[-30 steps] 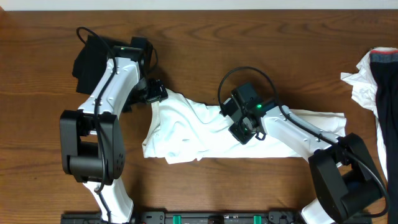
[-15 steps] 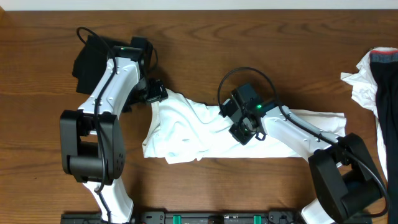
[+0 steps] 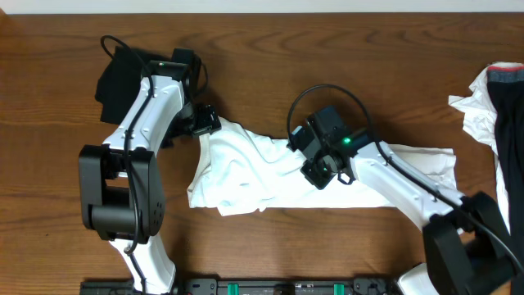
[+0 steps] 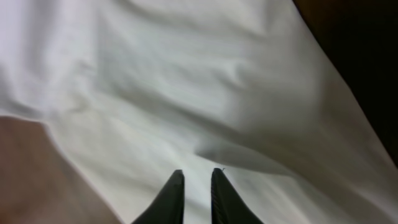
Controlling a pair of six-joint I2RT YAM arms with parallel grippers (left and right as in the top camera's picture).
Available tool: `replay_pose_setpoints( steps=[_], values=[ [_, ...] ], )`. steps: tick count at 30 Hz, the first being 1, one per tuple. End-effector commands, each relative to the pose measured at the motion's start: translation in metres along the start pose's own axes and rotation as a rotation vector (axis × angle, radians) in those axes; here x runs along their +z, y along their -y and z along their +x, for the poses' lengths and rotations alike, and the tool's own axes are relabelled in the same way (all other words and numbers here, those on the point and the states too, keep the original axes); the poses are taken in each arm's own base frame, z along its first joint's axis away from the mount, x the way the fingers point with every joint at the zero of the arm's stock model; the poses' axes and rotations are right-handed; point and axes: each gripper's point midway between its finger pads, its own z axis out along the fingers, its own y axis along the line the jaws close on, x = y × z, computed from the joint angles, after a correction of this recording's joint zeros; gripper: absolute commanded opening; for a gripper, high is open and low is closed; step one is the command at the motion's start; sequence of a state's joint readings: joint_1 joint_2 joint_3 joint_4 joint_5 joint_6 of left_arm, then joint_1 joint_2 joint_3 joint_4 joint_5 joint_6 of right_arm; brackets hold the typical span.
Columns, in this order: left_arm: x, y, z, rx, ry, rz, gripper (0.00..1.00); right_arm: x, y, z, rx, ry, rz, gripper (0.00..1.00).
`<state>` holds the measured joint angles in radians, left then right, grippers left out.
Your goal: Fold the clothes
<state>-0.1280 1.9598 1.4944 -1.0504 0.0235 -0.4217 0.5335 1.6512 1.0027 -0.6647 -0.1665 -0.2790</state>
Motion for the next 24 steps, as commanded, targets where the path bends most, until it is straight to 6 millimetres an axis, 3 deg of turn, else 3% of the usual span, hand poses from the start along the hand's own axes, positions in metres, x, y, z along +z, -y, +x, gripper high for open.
replay_pose_setpoints(
  steps=[1,3,6,14,24],
  values=[
    [0.006,-0.002,0.004,0.002,-0.022,-0.013,0.98,-0.006,-0.027,-0.009,-0.142,0.023,-0.067,0.22],
    [0.006,-0.002,0.004,0.002,-0.022,-0.013,0.98,-0.003,-0.034,-0.008,-0.204,0.008,-0.055,0.31],
    [0.006,-0.002,0.004,0.002,-0.023,-0.013,0.98,0.000,-0.040,-0.011,-0.301,0.001,-0.004,0.33],
    [0.006,-0.002,0.004,0.002,-0.022,-0.013,0.98,0.009,-0.023,-0.023,-0.361,-0.012,0.179,0.41],
    [0.006,-0.002,0.004,0.002,-0.023,-0.013,0.98,0.042,-0.018,-0.021,-0.376,-0.048,0.175,0.38]
  ],
)
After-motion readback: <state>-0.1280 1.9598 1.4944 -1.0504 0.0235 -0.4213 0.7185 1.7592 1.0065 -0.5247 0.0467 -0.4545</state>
